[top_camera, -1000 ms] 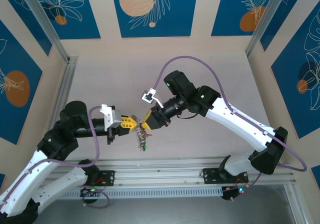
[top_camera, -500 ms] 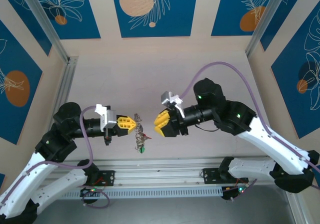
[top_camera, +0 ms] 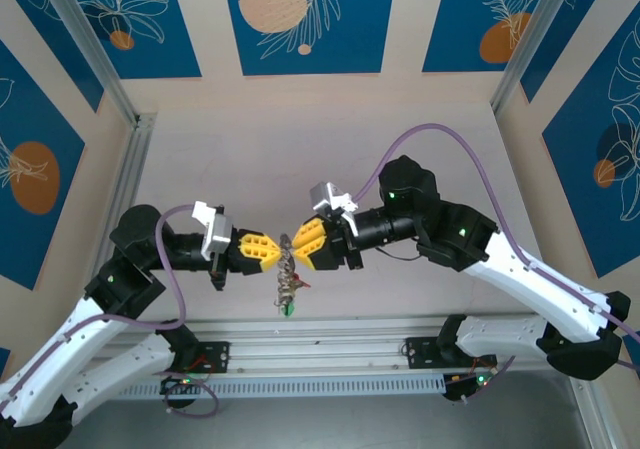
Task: Put the keys on the keyring
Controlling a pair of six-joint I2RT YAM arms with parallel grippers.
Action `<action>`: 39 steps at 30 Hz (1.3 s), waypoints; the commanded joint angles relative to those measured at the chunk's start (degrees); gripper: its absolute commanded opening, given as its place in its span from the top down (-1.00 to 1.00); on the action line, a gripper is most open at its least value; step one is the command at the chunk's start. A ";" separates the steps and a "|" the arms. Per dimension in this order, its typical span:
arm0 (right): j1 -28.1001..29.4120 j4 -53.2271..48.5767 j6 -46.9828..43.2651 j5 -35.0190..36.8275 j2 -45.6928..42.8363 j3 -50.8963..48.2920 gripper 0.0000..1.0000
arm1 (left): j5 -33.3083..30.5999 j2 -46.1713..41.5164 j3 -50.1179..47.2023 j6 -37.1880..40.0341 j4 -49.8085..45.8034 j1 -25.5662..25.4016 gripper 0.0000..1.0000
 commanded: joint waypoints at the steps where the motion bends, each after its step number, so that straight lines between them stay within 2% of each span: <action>1: 0.69 2.28 -1.27 -1.32 0.48 0.60 0.54 | 1.33 -0.07 -0.26 -1.41 4.88 -0.94 1.00; 18: 2.10 3.70 -1.54 -0.57 1.64 -0.57 0.57 | -0.76 -0.33 -0.96 -0.97 5.54 -2.39 1.00; 39: 3.61 4.95 -3.49 3.39 -0.98 -2.84 0.41 | -1.86 0.28 -0.52 -0.44 5.38 -2.66 1.00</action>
